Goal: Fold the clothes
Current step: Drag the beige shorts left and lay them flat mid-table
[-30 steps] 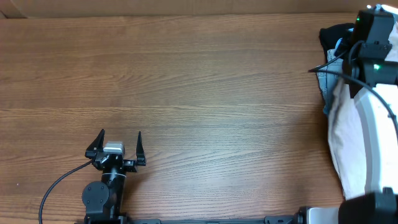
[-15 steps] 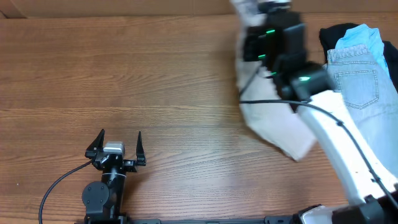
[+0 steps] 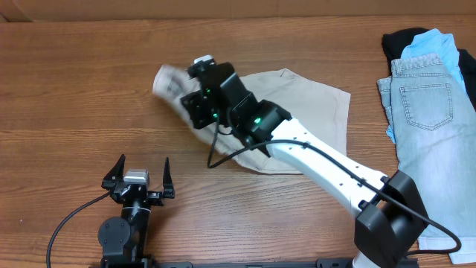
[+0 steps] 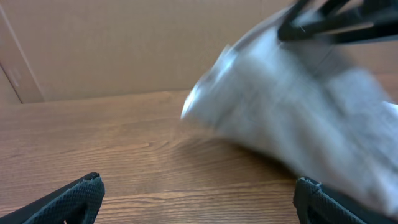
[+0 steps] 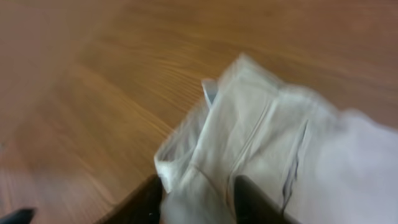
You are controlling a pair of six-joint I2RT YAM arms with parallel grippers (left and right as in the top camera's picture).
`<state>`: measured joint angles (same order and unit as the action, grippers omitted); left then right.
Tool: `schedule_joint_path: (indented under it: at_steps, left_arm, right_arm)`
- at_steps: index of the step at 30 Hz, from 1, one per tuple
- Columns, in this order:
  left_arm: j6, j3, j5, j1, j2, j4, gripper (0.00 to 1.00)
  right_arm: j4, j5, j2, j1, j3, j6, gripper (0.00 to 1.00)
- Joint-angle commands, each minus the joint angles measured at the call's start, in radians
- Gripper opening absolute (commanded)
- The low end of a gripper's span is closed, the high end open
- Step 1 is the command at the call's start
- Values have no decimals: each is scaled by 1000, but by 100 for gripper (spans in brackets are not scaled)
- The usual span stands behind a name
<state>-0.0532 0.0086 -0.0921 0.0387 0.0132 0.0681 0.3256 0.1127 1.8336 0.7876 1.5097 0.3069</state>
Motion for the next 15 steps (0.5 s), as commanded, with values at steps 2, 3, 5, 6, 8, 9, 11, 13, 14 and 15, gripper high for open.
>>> schedule_joint_path:
  at_steps: [2,3,5,6,8,9,11,13,14,15]
  left_arm:
    - [16,-4,7,-6,-4,2,100]
    - [16,-4,7,-6,-4,2,100]
    - [16,-4,7,-6,-4,2,100]
    - [16,-4,7,-6,-4,2,100]
    - [16,-4,7,-6,-4,2,99]
    - [16,-4,7,-6,-4,2,100]
    - [16,-4,7,-6,-4,2,100]
    - [16,-4,7,-6,-4,2,100]
    - [16,-4,7,-6,-4,2,100]
    - [16,-4,7,-6,-4,2,100]
  right_arm:
    - [-21,8,-45,-4,44,0,100]
    - [-16,8,-53,-16,44,0,100]
    - [5,8,-80,-61,44,1,100]
    - [20,7,-97,-87,44,1,100]
    - [64,8,-137,-154,44,1,100]
    - [90,8,-155,-189,44,1,100]
    - [151,8,-188,-268,44,1,100]
    - [224,8,-216,-366,44,1,100]
    - [257,8,-224,-412,44,1,100]
    - [286,8,-228,-456,44,1,100]
